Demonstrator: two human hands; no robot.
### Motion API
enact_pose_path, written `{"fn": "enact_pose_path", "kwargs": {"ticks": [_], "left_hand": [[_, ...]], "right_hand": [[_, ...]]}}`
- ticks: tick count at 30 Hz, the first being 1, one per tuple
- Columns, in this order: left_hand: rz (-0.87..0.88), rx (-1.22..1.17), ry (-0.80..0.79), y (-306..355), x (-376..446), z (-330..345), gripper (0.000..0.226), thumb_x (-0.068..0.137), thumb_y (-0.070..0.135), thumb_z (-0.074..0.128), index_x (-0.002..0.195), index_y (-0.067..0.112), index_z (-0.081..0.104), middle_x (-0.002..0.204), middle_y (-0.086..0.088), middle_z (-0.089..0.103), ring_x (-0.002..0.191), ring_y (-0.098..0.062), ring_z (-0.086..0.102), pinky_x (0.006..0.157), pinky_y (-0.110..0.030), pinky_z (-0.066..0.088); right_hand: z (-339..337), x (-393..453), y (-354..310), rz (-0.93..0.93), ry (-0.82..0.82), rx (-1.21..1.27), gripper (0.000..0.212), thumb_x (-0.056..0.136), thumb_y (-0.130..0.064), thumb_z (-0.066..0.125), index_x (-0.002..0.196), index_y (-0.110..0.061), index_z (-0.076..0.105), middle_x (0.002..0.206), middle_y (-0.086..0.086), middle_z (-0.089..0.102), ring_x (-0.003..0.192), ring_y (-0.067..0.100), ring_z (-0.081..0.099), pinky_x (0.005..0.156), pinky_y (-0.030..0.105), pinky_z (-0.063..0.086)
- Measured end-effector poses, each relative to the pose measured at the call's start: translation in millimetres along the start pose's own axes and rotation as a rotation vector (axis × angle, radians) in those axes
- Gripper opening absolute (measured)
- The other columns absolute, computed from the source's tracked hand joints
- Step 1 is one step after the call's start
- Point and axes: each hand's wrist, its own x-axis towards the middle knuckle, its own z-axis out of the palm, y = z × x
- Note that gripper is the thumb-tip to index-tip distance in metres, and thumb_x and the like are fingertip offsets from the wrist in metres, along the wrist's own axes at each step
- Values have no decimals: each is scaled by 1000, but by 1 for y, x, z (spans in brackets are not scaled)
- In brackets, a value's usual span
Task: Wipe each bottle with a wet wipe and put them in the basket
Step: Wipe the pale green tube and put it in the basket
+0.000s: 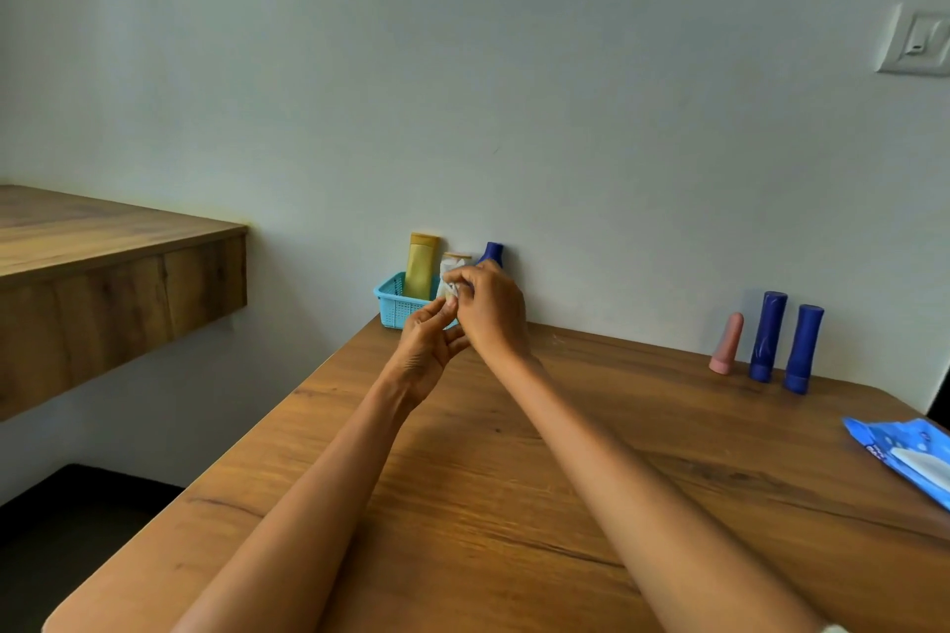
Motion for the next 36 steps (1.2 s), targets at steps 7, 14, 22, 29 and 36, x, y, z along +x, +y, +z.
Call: {"fn": "enact_pose_path", "kwargs": {"ticks": [7,14,22,29,36], "left_hand": [[48,-79,146,3,3,-16,18,92,19,53,103,11,63,88,-4,70,73,-14,68,67,-26,56],[0,-5,259,1,4,-22,19,92,19,56,107,9,63,98,-10,66,78,-21,68,73,-31,57],[-110,168,248,-8,5,-16,32,82,29,68,106,9,64,83,-5,72,68,-19,70,60,-27,57],[-108,81,356,-7,8,-18,17,88,23,65,97,9,61,79,-8,70,58,-19,69,51,-27,55],[-164,94,265,-11,7,-14,20,85,25,66,97,10,61,72,-4,73,63,-20,70,53,-28,55]], "right_hand": [[-5,-25,12,-281,-89,-166,25,91,-13,55,113,-10,66,104,11,61,96,25,57,76,37,54],[-26,-49,48,-323,-184,-258,23,85,-14,65,108,-15,69,102,6,65,95,20,61,73,23,49],[-25,-13,29,-13,20,50,29,85,-26,66,112,-16,63,110,4,66,95,18,62,70,26,51],[5,-9,26,84,-165,69,28,85,-39,63,99,-16,70,104,3,66,92,19,62,70,29,49],[-9,-5,43,161,-280,303,16,80,-19,71,95,-13,72,130,1,54,114,13,52,90,24,43]]}}
